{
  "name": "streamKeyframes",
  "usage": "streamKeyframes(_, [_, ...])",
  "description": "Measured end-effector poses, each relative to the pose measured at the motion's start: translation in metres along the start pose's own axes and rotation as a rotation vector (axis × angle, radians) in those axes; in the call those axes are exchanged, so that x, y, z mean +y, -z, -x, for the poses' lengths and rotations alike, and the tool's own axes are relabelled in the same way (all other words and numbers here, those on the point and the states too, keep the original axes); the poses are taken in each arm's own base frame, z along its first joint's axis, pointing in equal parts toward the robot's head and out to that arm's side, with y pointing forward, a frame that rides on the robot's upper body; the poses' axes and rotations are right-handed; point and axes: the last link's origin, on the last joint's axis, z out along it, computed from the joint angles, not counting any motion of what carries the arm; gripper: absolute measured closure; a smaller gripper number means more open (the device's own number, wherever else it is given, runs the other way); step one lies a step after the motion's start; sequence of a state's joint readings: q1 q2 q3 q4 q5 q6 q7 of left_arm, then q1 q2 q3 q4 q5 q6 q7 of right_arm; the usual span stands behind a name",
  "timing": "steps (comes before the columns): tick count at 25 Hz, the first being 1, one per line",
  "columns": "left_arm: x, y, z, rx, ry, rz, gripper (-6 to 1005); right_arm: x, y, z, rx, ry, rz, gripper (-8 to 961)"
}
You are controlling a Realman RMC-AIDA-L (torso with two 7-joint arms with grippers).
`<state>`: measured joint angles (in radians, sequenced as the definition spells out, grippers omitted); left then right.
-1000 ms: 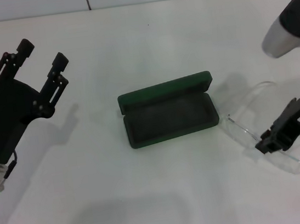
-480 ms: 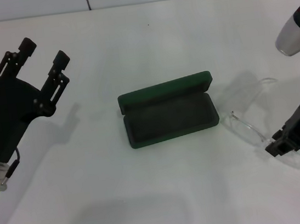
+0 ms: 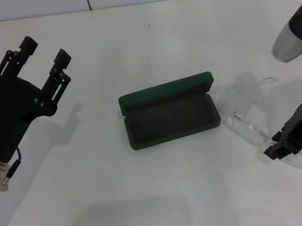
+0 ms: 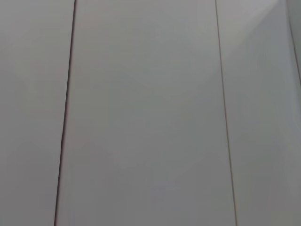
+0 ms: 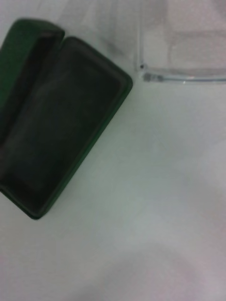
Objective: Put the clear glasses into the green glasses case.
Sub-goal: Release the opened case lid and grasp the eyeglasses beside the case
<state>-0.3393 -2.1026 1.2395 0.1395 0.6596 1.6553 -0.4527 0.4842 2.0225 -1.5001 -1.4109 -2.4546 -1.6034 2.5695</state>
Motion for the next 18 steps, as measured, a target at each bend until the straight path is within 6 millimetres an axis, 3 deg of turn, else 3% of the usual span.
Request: streamKeyframes(18, [0.0011,0.0000,-0.0012,0.009,0.002,0.006,331,0.0016,-0.0025,0.0053,-0.023,0.049,-0.008,619])
